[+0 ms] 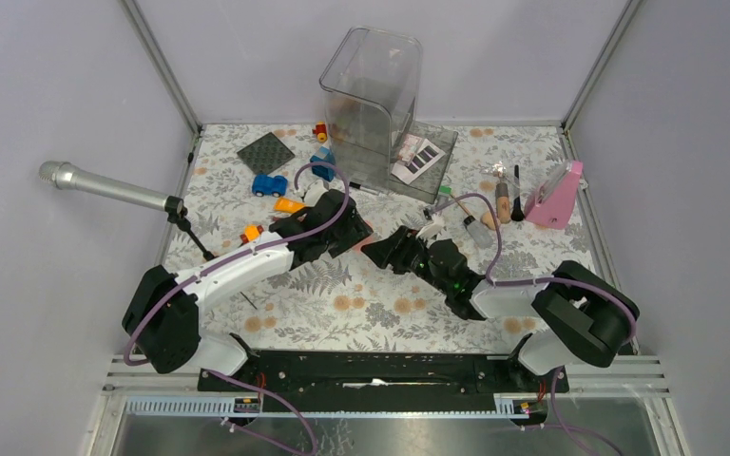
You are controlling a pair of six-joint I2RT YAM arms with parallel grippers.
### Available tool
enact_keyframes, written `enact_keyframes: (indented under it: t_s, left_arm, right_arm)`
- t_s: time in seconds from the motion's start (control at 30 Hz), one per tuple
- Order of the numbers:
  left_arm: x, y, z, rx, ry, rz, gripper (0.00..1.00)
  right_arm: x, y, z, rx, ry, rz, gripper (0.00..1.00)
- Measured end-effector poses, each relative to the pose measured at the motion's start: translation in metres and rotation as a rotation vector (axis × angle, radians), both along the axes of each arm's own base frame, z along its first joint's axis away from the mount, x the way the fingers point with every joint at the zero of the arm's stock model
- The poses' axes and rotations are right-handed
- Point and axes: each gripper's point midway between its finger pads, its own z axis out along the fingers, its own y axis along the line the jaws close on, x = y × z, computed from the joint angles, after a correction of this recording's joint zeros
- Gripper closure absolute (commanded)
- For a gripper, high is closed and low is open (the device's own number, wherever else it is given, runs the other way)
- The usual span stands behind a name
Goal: Organize the makeup
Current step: Pick up the makeup from the center of the board.
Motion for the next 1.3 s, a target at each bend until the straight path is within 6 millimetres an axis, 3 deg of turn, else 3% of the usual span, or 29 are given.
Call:
enact_keyframes:
  t_s: [0.27, 0.67, 0.83, 0.97, 1.17, 1.3]
  left_arm:
    - [-0.001, -0.001, 0.000, -0.007, 0.003, 0.005, 0.59]
    - [-0.003, -0.002, -0.002, -0.014, 0.009, 0.001, 0.56]
    - [-0.003, -0.001, -0.003, -0.015, 0.007, 0.002, 0.36]
    - [-0.003, -0.002, -0.003, -0.017, 0.004, -0.001, 0.04]
    - [-0.001, 0.002, 0.000, 0.002, -0.016, -0.003, 0.01]
    - [0.006, 0.020, 0.006, 0.058, -0.046, 0.019, 0.01]
  right_arm:
    - [0.007, 0.005, -0.002, 0.004, 0.007, -0.031, 0.40]
    - [0.015, 0.013, -0.002, 0.012, 0.014, -0.041, 0.73]
    - [0.015, 0.014, -0.005, 0.011, 0.033, -0.043, 0.85]
    - [0.016, 0.013, -0.006, 0.005, 0.035, -0.051, 0.86]
    - [0.021, 0.004, -0.013, -0.053, 0.058, -0.101, 0.86]
    - [0.030, -0.013, -0.017, -0.139, 0.078, -0.181, 0.88]
